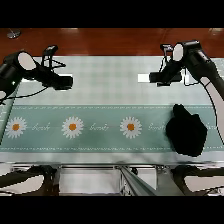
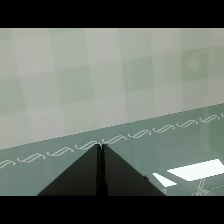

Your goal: Fold the shirts.

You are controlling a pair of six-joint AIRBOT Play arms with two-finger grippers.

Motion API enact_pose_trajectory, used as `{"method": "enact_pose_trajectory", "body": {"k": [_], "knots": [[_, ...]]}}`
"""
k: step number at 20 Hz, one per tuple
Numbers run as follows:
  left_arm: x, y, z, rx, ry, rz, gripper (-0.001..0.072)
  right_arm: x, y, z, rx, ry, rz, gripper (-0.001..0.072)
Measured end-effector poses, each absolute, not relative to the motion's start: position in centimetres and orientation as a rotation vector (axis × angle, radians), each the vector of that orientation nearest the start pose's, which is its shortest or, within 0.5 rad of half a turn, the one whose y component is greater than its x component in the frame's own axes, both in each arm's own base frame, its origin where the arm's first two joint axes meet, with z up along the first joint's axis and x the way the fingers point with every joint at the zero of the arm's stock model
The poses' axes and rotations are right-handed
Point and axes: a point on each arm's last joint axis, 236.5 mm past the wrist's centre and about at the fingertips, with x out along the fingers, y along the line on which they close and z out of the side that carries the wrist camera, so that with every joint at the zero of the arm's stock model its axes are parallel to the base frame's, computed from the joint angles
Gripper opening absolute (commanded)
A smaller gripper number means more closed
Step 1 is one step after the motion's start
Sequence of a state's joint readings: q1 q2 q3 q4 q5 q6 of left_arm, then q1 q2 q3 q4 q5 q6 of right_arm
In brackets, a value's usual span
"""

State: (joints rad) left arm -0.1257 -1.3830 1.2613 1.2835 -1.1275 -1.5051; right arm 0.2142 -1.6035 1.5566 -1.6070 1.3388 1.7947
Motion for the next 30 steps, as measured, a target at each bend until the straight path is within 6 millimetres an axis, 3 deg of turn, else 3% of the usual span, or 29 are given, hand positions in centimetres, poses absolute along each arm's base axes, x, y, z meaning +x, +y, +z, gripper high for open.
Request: {"method": "enact_pose_trajectory", "body": {"k": [8, 9, 10, 11, 12, 15, 17, 19, 22, 24, 27, 30], "knots": [[41.4, -11.2, 1.6, -0.137, 1.215, -0.292, 0.0022, 44.3, 8.6, 0.2, 0.005, 1.348, 0.001, 0.003], [41.8, -11.2, 1.7, -0.139, 1.197, -0.289, 0.0076, 44.6, 8.6, 0.3, 0.004, 1.335, 0.001, 0.0031], [42.1, -11.2, 1.8, -0.14, 1.183, -0.286, 0.0372, 44.8, 8.6, 0.4, 0.005, 1.326, 0.003, 0.0058], [42.6, -11.3, 1.9, -0.143, 1.164, -0.283, 0.071, 45.1, 8.7, 0.4, 0.006, 1.314, 0.005, 0.0328], [42.7, -11.6, 1.9, -0.156, 1.162, -0.283, 0.0701, 45.4, 8.7, 0.5, 0.009, 1.299, 0.006, 0.0623], [42.3, -14.0, 2.2, -0.175, 1.16, -0.346, 0.0701, 45.9, 8.0, 1.7, 0.004, 1.284, -0.008, 0.0629], [41.4, -14.8, 2.6, -0.134, 1.17, -0.398, 0.07, 44.7, 6.0, 3.0, -0.038, 1.32, -0.048, 0.0629], [39.4, -14.5, 3.2, -0.074, 1.194, -0.445, 0.07, 41.9, 2.7, 4.8, -0.095, 1.376, -0.112, 0.0629], [34.7, -13.4, 3.6, -0.024, 1.215, -0.479, 0.0701, 35.7, -1.1, 7.0, -0.096, 1.41, -0.197, 0.0629], [31.3, -12.6, 2.6, -0.03, 1.224, -0.466, 0.07, 31.1, -2.5, 6.7, -0.036, 1.4, -0.245, 0.0629], [27.6, -11.7, 0.0, -0.083, 1.239, -0.415, 0.0701, 24.7, -3.1, 2.6, 0.079, 1.424, -0.293, 0.0629], [26.7, -11.3, -1.6, -0.135, 1.235, -0.366, 0.07, 20.9, -3.5, -2.7, 0.161, 1.489, -0.335, 0.0629]]}}
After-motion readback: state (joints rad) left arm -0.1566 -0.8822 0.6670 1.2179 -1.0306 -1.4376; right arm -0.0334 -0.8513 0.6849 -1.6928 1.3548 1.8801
